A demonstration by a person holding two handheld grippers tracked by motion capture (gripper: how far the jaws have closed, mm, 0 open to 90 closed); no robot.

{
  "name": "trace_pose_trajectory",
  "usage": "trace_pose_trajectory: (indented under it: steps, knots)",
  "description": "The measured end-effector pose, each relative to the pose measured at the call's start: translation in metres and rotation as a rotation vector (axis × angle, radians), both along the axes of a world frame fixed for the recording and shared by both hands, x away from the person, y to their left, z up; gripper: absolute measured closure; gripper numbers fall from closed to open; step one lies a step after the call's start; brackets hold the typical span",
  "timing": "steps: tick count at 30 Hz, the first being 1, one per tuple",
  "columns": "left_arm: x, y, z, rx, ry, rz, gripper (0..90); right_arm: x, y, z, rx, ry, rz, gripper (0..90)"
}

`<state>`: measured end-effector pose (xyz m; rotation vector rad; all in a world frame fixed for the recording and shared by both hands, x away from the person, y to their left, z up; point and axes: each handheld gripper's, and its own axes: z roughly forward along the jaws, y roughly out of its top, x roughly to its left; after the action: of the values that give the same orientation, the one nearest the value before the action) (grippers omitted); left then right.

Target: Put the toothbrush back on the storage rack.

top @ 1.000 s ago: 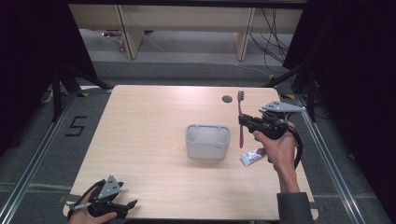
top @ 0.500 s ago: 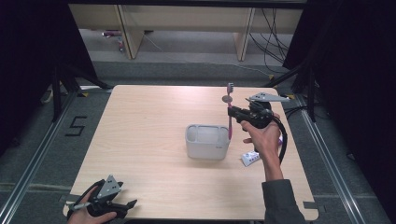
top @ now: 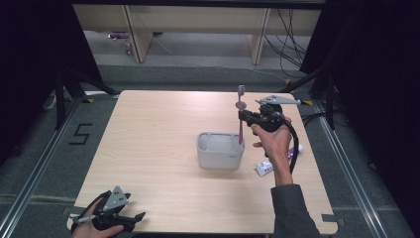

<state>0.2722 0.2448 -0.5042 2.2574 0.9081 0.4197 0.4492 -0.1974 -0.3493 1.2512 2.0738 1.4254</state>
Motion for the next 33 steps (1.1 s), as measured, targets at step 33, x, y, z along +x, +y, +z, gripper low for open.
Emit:
trace_pose_trajectory:
  steps: [33]
  knots:
    - [0.000,-0.001,-0.001,0.022,0.003,-0.013,18.0,-0.001,0.004,-0.041,-0.020,0.039,0.000,81.5]
